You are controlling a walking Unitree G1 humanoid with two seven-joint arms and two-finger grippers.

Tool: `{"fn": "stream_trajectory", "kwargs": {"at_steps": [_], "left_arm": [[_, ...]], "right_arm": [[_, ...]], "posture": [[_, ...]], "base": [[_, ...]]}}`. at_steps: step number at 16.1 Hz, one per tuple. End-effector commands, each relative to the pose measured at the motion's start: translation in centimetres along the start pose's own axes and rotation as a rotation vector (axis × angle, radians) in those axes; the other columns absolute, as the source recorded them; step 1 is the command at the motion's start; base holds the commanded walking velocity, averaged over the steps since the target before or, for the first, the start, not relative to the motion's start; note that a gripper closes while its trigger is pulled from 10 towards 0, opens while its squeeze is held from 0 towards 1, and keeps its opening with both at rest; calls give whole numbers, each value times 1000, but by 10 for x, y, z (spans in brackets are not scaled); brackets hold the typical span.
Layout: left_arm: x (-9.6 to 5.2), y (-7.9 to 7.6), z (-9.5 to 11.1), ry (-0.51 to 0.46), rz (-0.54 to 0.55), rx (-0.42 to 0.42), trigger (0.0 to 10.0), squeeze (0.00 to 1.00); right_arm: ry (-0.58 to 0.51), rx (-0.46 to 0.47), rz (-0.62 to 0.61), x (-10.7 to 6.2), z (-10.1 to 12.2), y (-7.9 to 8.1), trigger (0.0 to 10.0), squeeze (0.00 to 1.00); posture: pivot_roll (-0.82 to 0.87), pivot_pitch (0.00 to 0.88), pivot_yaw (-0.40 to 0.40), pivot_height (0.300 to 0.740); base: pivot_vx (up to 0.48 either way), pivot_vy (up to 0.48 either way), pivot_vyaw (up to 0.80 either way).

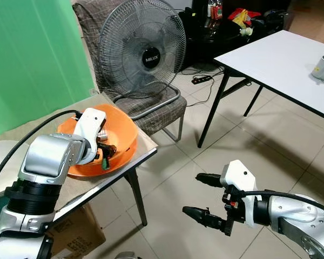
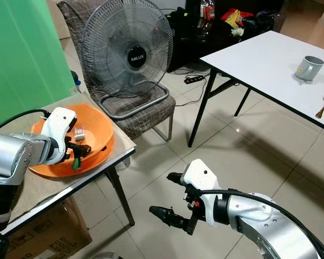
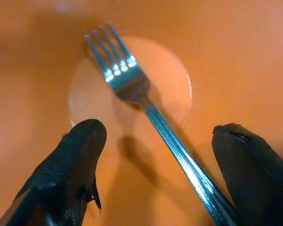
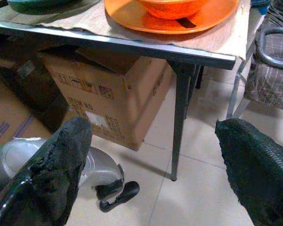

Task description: Setting the table

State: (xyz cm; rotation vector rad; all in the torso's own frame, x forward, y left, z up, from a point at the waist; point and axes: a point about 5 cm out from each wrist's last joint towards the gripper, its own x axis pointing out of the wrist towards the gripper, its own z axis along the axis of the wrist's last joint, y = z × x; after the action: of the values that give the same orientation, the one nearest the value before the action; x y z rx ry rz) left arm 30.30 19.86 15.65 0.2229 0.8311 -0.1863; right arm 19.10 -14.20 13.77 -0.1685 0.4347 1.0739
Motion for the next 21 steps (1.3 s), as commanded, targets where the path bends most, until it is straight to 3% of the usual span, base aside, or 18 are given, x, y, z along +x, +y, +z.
{"fn": "stream_trajectory", "kwargs": {"at_steps": [1, 21], "left_arm": [[-1, 2, 2, 0, 11, 2, 0, 0], [6, 14, -2, -5, 16, -52, 0, 0]], "right_arm": [[3, -24, 6, -1, 4, 1, 10000, 0], [-59, -81, 4, 4, 17, -4, 10000, 0]], "posture": [[40, 0, 21, 740], [57, 0, 12, 740]], "base": [[0, 0, 0], [0, 0, 0]]}}
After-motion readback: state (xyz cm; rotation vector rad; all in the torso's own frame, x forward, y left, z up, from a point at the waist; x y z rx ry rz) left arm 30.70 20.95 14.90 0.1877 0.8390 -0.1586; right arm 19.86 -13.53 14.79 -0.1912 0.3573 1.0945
